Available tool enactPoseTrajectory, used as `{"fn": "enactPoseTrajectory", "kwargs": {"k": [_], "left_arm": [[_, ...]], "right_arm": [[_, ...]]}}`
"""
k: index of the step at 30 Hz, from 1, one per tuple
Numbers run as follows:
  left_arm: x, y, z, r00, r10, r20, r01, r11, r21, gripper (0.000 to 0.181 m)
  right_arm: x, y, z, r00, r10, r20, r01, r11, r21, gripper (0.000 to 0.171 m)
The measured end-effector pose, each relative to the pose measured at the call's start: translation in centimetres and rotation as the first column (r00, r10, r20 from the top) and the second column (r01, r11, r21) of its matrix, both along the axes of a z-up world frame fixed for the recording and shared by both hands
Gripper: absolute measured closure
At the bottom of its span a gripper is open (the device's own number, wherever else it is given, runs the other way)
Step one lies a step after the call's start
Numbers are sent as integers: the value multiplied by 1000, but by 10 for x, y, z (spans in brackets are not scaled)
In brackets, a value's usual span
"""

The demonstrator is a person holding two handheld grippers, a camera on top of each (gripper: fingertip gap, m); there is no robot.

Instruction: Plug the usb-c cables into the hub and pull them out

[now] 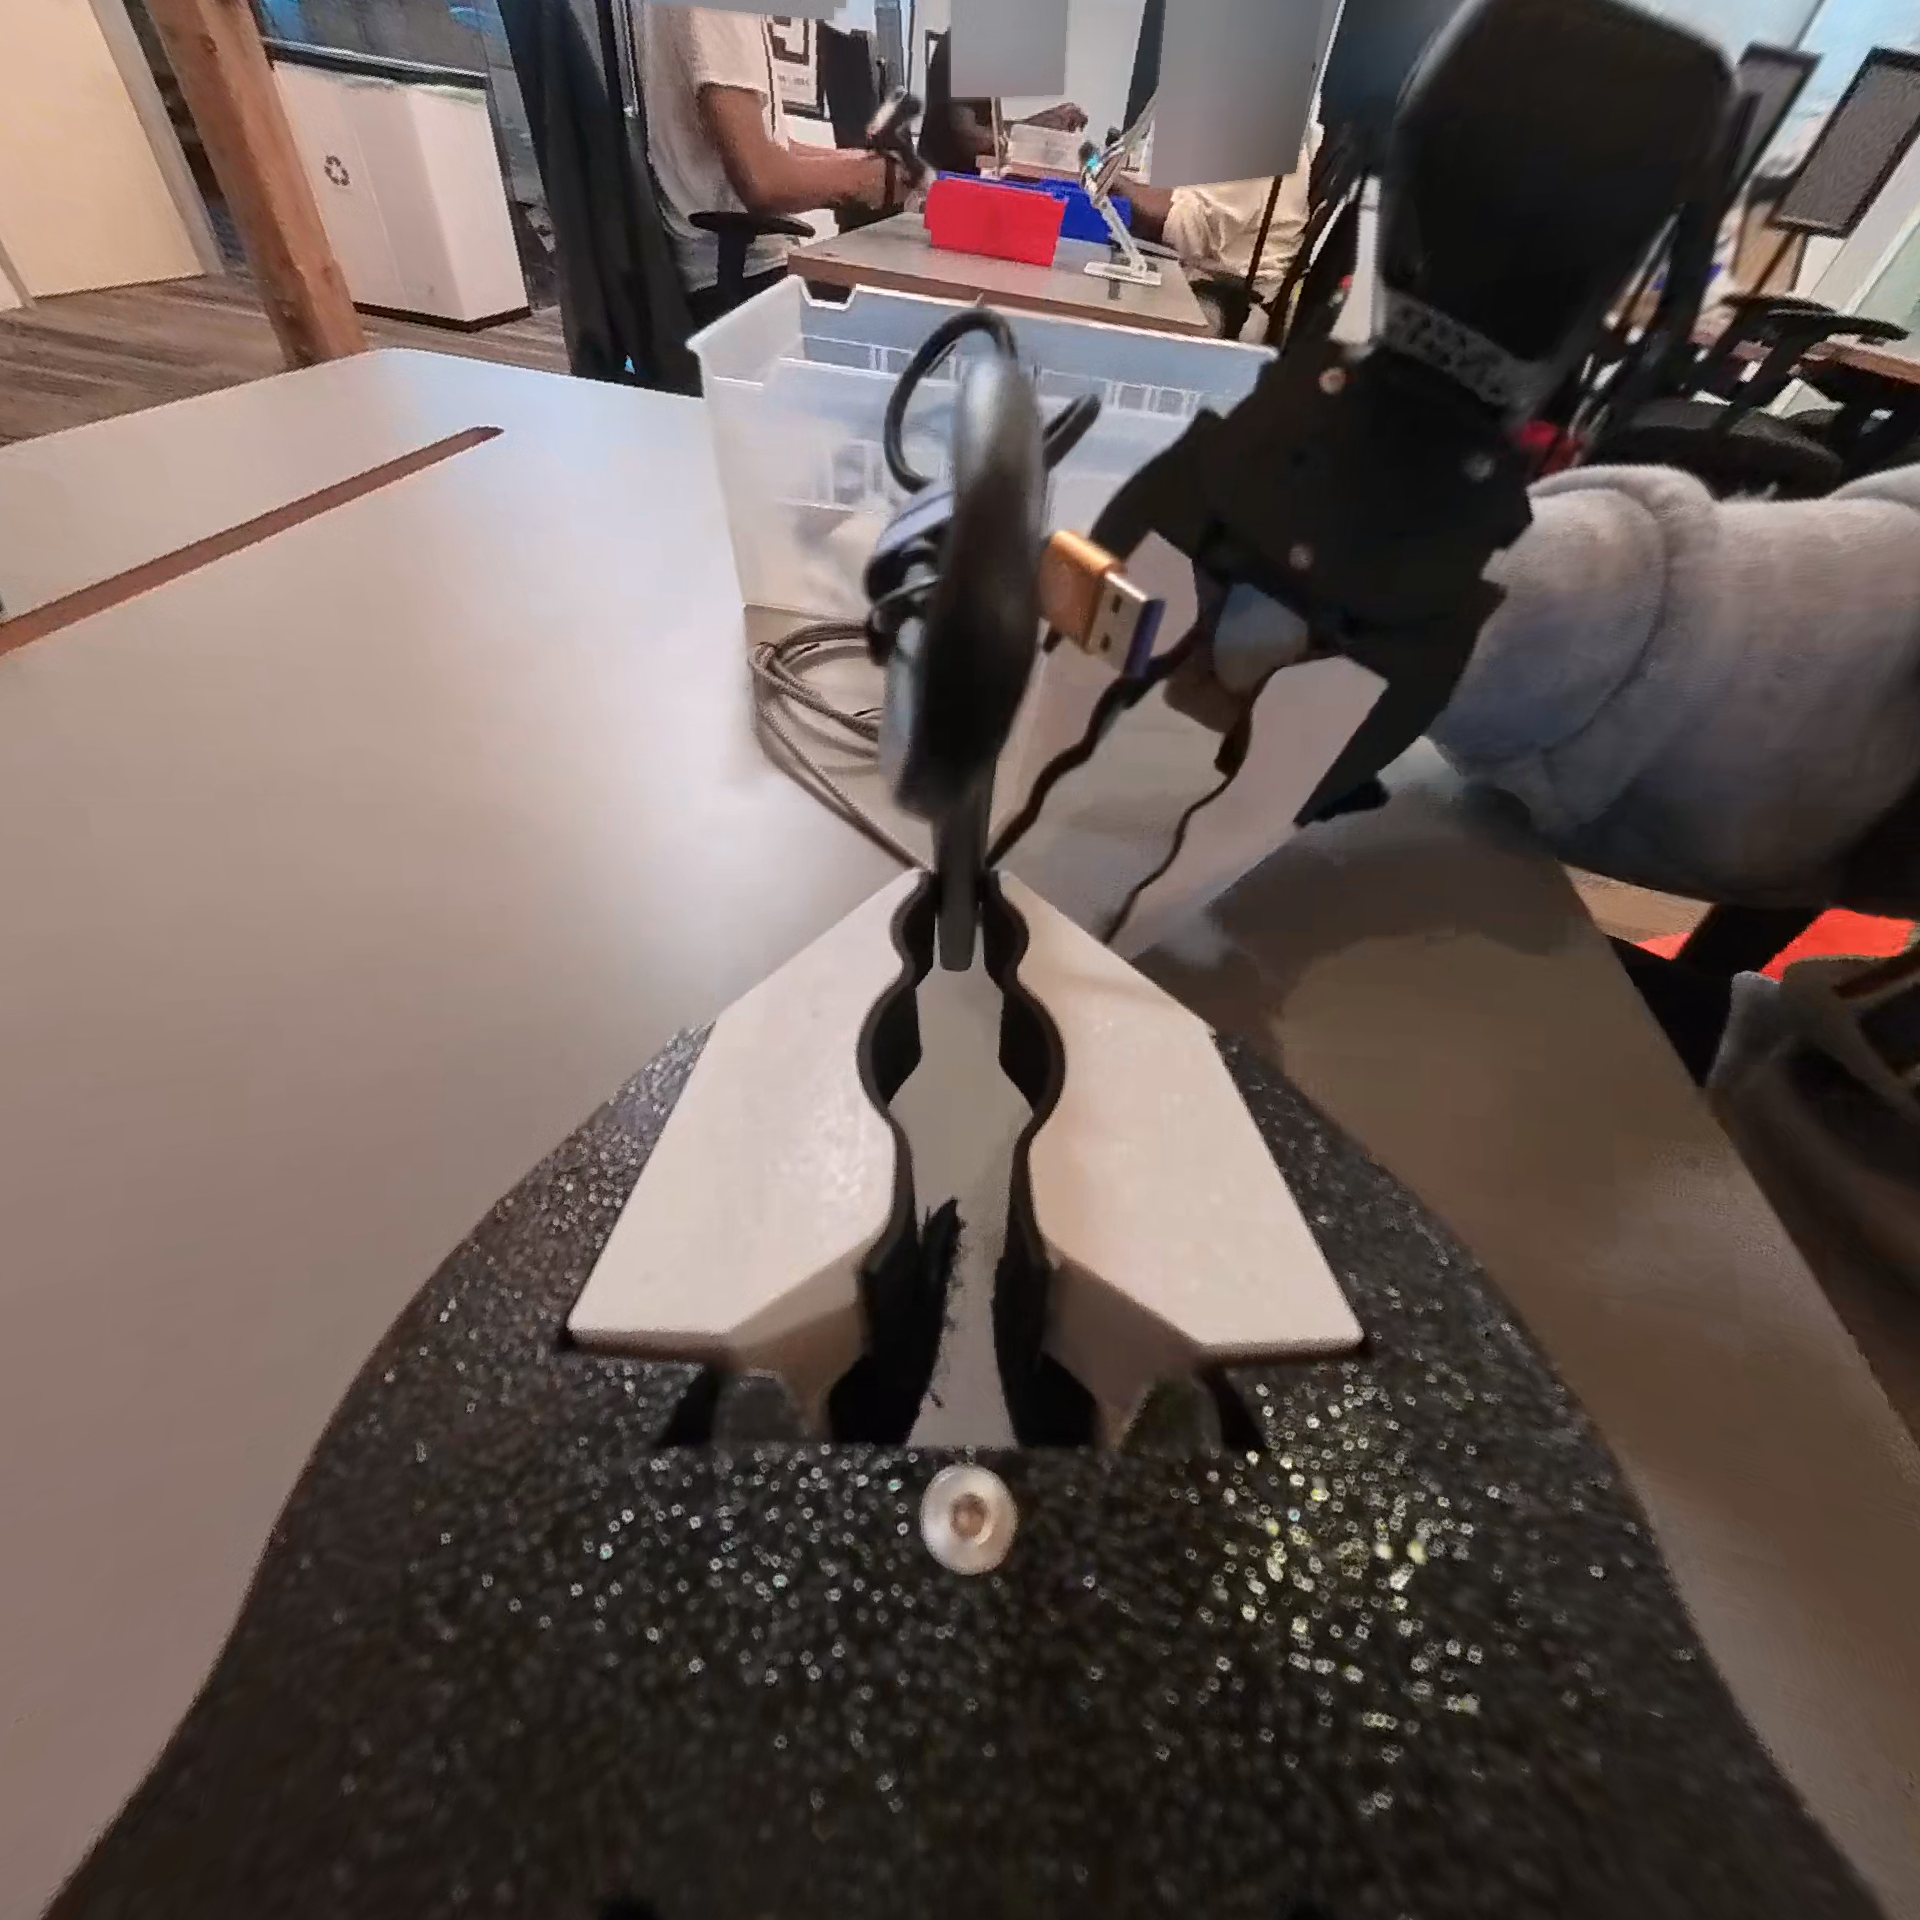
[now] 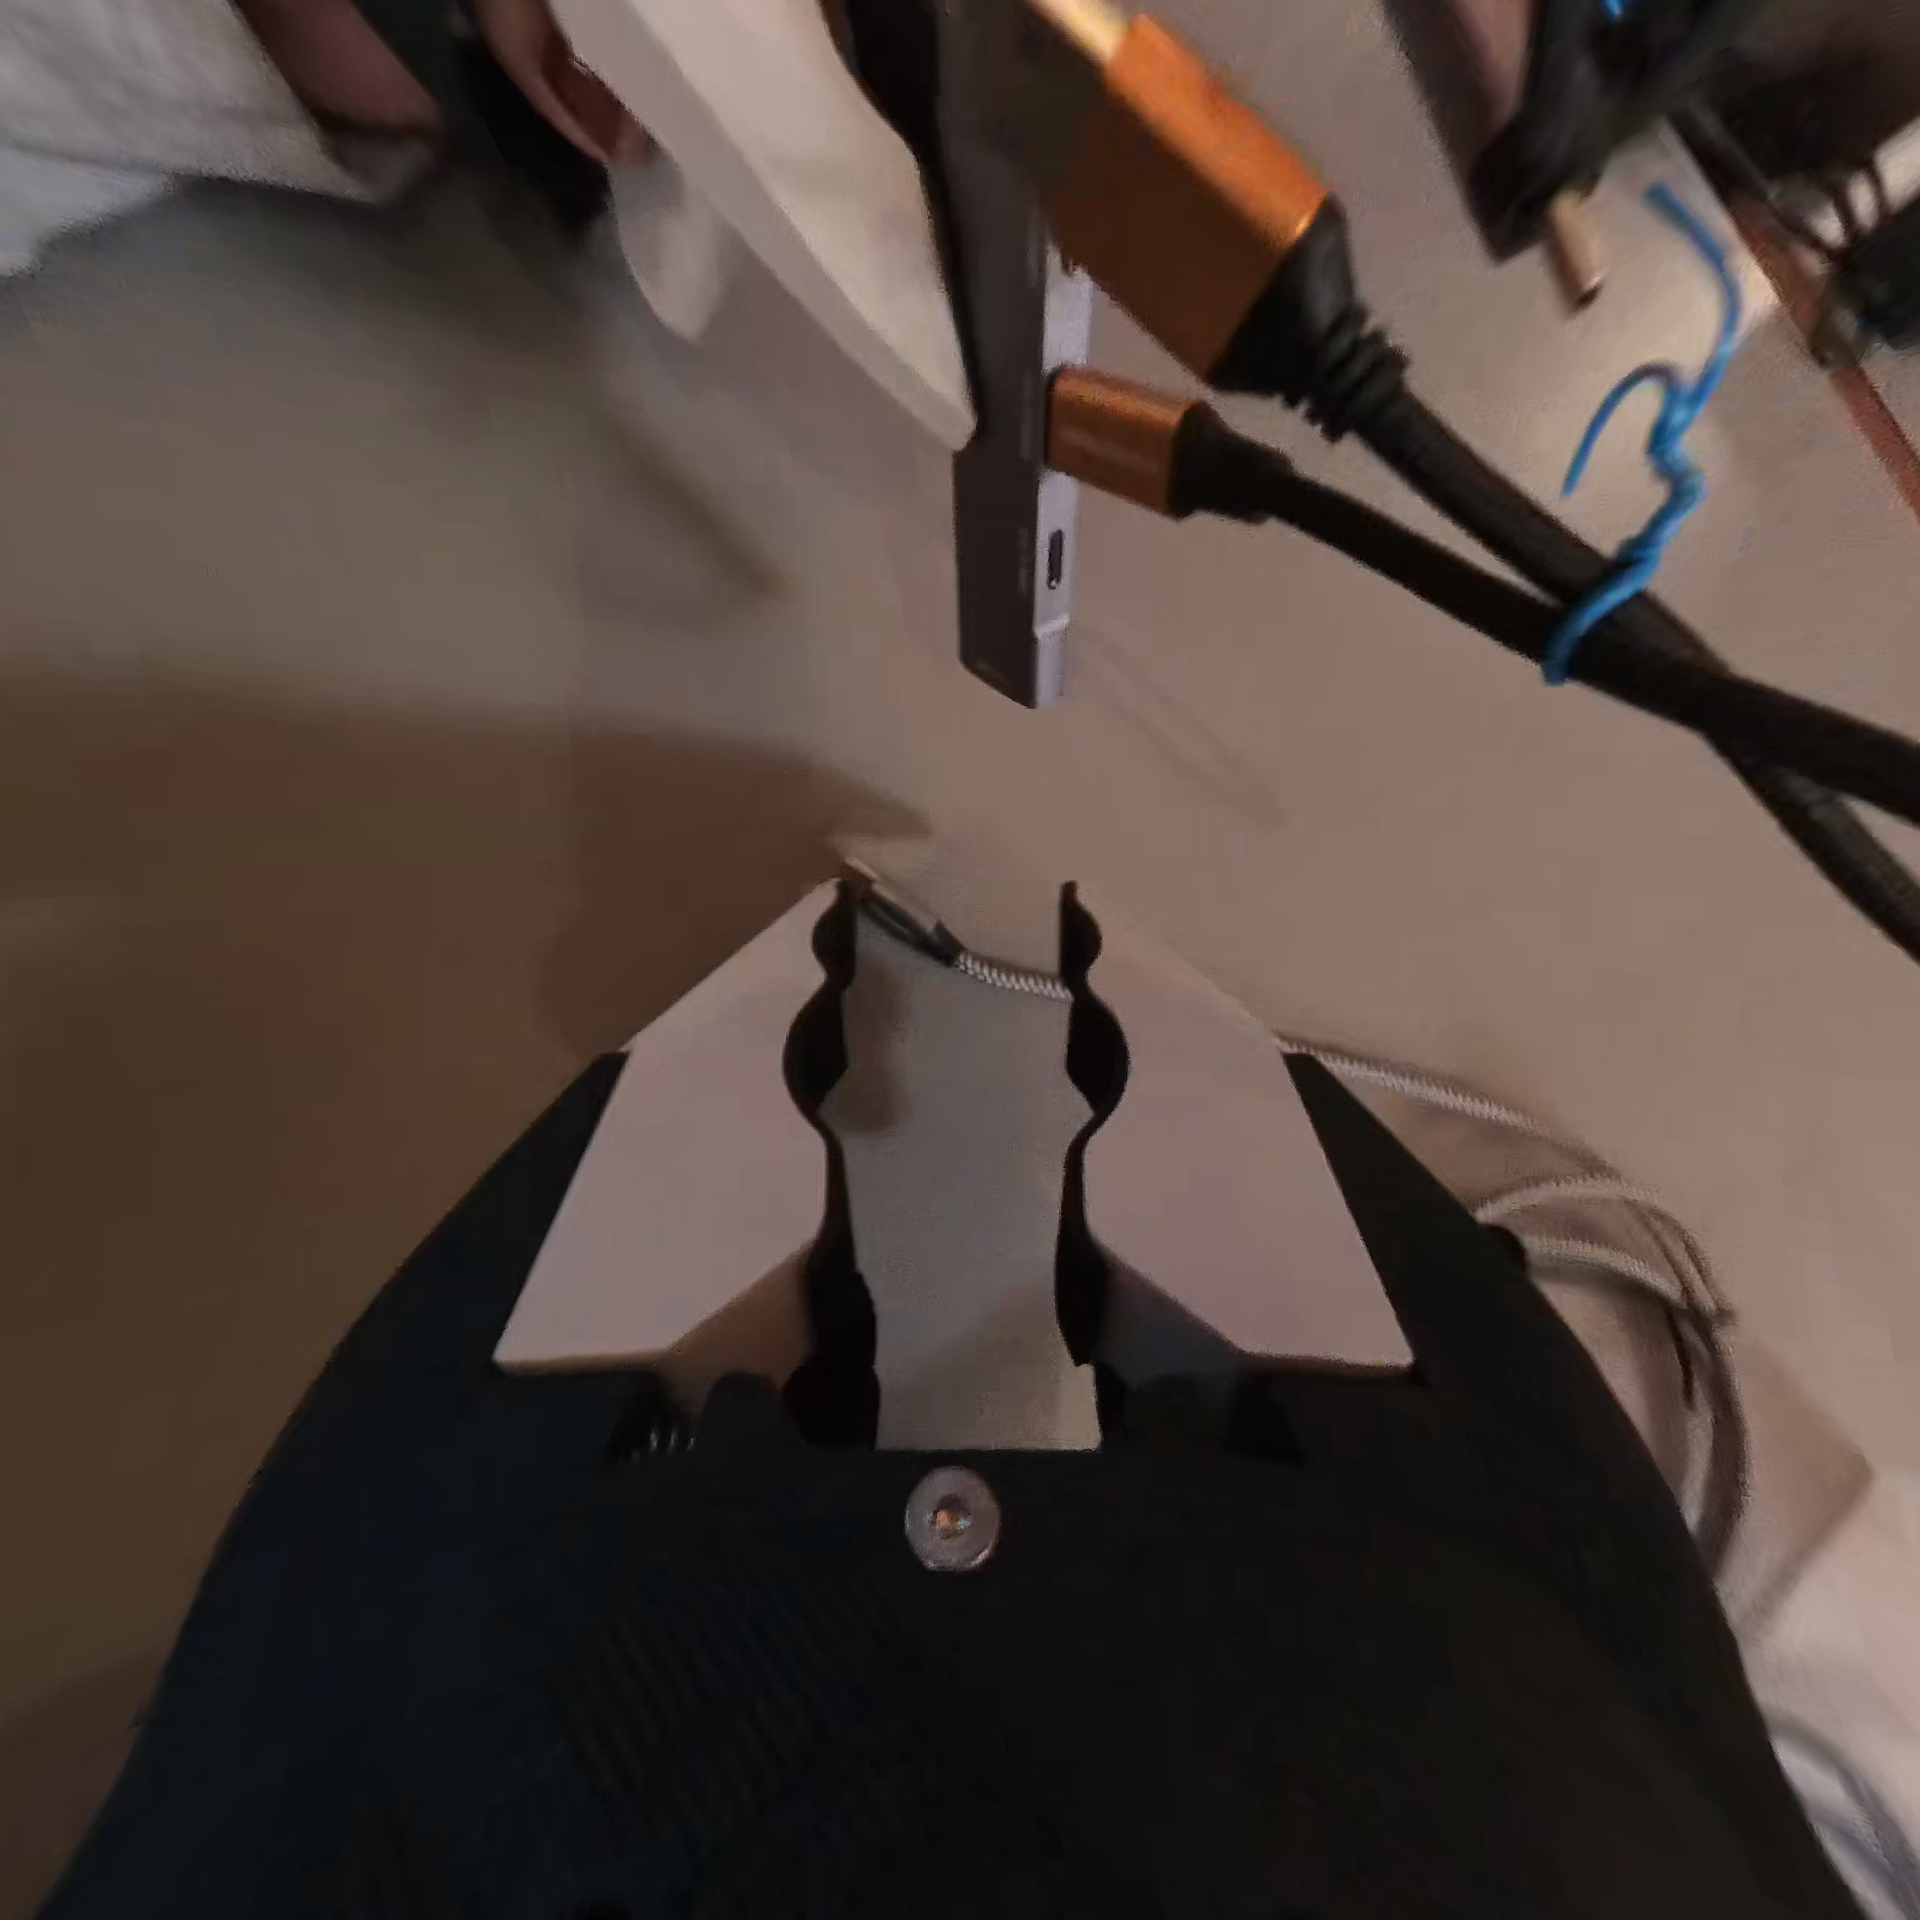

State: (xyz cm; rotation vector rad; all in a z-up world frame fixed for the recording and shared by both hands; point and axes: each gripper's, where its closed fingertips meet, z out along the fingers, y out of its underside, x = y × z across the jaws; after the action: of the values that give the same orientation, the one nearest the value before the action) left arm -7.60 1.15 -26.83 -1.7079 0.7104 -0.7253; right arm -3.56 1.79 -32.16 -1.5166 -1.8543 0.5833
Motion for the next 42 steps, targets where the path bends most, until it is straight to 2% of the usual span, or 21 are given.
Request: {"fn": "enactPoseTrajectory", "kwargs": {"k": [3,5,10,14,16,20,23,25,30,35,38,40,42], "left_arm": [[-4,-2,-2,1000,-16,-9,16,1000,-11,174],[-3,-5,-1,999,-49,-1,49,999,-10,174],[0,-10,-1,994,-106,-7,105,994,-14,174],[-1,-12,-1,992,-124,-7,124,992,-19,175],[-3,-12,-3,992,-127,-5,126,992,-28,174],[-12,-5,-10,996,-81,-27,80,995,-58,174],[-18,1,-14,996,-33,-87,30,999,-35,174],[-21,5,-21,981,9,-195,-6,1000,14,174],[-29,21,-29,892,172,-418,-62,963,262,175],[-21,25,-43,765,232,-600,34,917,397,174],[-16,24,-46,688,265,-676,110,882,458,175],[-12,24,-48,633,291,-718,152,862,484,174],[-8,24,-50,557,333,-760,202,834,514,174]], "right_arm": [[4,-9,3,978,200,-57,-202,979,-17,126],[9,-13,3,957,283,-69,-285,958,-26,128],[6,-7,-4,939,340,-48,-343,923,-177,137],[4,-11,-14,924,383,-6,-370,889,-269,163],[0,-12,-13,934,357,-14,-345,893,-288,166],[-16,-2,16,963,212,-167,-247,941,-233,167],[-20,7,28,975,139,-175,-160,980,-114,167],[-21,6,35,974,136,-179,-143,989,-27,167],[-14,-1,52,970,135,-205,-94,976,198,167],[-8,-15,44,959,210,-190,-140,935,327,167],[3,-20,57,942,238,-236,-153,932,330,167],[7,-16,74,928,222,-299,-105,927,360,168],[6,-2,80,937,190,-293,-47,900,433,168]]}}
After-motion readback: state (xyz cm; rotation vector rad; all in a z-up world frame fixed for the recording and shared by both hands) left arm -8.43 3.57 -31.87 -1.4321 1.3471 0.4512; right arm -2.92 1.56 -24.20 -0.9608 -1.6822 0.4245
